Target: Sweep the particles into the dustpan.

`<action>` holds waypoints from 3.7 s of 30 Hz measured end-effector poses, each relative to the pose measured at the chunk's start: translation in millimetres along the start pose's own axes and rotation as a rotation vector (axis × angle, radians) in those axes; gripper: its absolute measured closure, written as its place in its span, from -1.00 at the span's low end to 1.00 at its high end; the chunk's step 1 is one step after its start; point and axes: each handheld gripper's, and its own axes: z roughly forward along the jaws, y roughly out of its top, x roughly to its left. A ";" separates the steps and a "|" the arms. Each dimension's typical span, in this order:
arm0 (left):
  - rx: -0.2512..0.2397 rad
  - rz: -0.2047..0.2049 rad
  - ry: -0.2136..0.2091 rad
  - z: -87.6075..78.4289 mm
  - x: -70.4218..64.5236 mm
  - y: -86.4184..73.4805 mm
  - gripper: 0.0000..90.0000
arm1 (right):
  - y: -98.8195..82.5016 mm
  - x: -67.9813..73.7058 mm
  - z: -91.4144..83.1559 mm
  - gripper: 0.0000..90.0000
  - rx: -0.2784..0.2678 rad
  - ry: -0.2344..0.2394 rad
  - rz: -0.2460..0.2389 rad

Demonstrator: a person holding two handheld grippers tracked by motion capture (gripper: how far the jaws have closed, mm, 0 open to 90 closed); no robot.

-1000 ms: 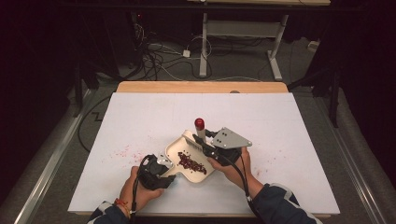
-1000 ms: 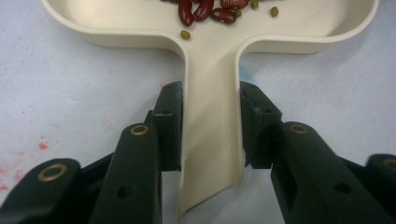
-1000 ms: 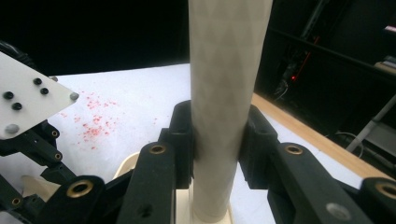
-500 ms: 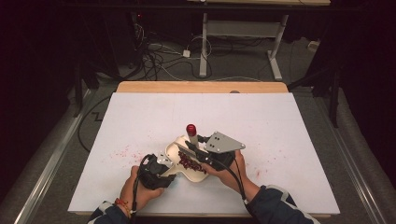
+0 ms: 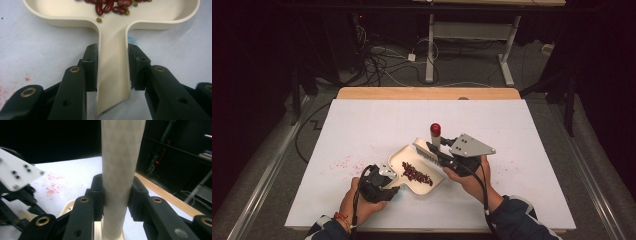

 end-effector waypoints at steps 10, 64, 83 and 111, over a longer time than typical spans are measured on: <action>-0.002 -0.007 -0.006 0.3 0.6 0.3 0.41 | -10.1 -20.2 -12.5 0.56 0.018 -0.057 0.015; -0.043 -0.057 -0.007 2.1 8.8 -0.2 0.41 | 2.6 -3.5 -17.2 0.56 -0.061 0.001 0.038; -0.048 -0.044 0.005 3.3 14.2 4.3 0.41 | -33.5 -50.7 -120.9 0.56 0.048 -0.020 0.046; -0.062 -0.071 0.043 3.4 25.7 0.5 0.41 | -52.8 -52.3 -122.0 0.55 0.115 0.013 0.057</action>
